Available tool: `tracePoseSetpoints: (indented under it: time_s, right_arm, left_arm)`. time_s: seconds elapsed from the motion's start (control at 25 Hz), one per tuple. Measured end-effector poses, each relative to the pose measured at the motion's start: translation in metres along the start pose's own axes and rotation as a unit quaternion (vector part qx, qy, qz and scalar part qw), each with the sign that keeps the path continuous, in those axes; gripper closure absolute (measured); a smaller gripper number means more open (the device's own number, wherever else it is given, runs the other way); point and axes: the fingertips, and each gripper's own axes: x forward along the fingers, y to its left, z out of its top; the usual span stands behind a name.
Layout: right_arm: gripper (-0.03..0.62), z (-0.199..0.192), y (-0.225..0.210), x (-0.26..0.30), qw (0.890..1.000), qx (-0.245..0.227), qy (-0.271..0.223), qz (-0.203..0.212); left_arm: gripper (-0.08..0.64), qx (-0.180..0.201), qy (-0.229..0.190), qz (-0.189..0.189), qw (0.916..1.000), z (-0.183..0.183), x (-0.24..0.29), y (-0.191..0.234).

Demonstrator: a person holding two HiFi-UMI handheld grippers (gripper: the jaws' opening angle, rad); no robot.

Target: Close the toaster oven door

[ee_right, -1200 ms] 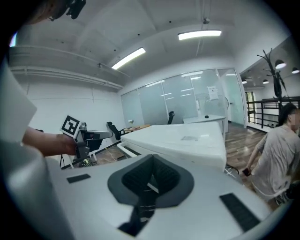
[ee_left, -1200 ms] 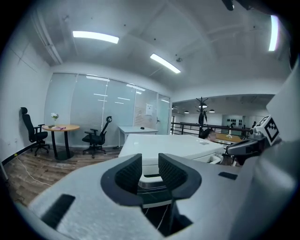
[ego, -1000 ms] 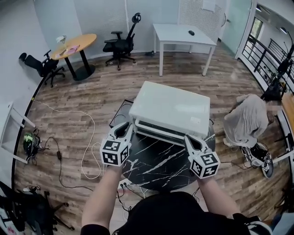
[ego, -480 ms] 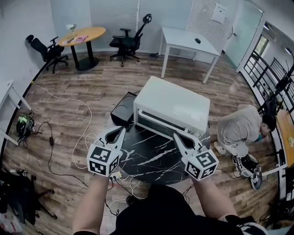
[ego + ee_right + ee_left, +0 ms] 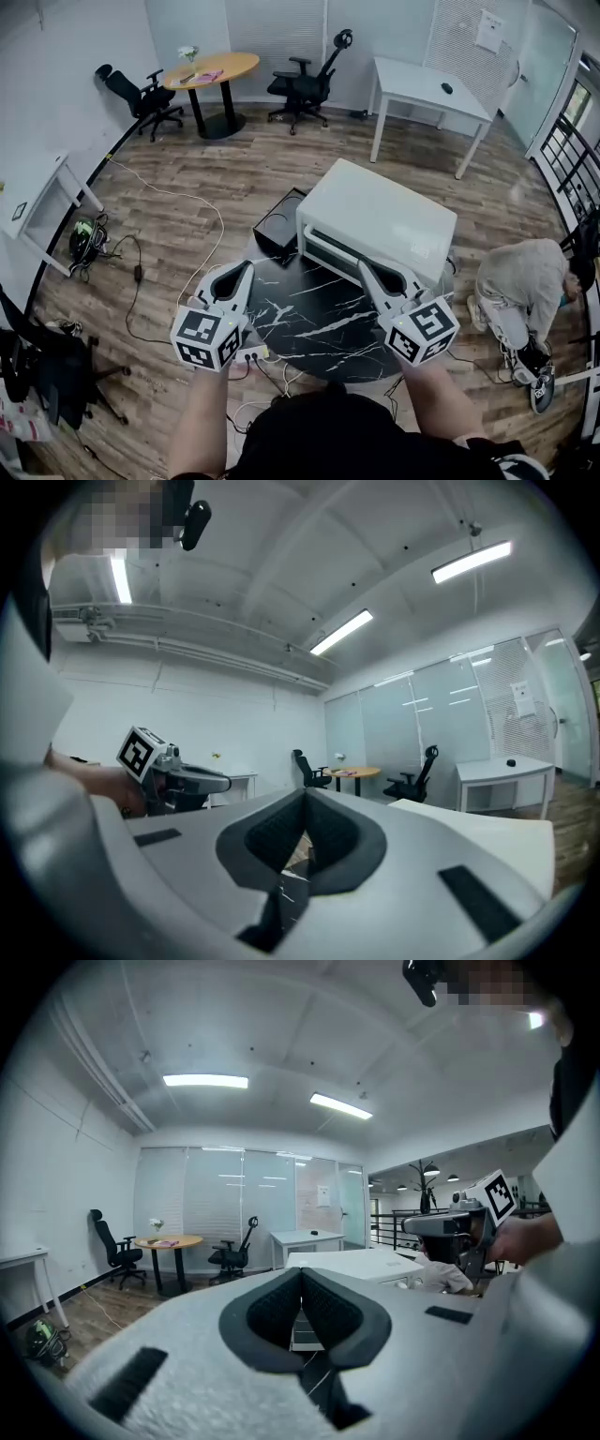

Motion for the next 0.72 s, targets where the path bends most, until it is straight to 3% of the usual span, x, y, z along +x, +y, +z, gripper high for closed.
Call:
tracePoseSetpoints:
  time_s: [0.2, 0.72]
  right_arm:
    - [0.589, -0.005, -0.018, -0.004, 1.000, -0.002, 0.000, 0.006]
    - [0.589, -0.015, -0.026, -0.016, 1.000, 0.002, 0.010, 0.005]
  left_arm:
    - [0.557, -0.001, 0.002, 0.015, 0.9999, 0.004, 0.016, 0.002]
    - [0.557, 0.000, 0.004, -0.005, 1.0000, 0.004, 0.031, -0.019]
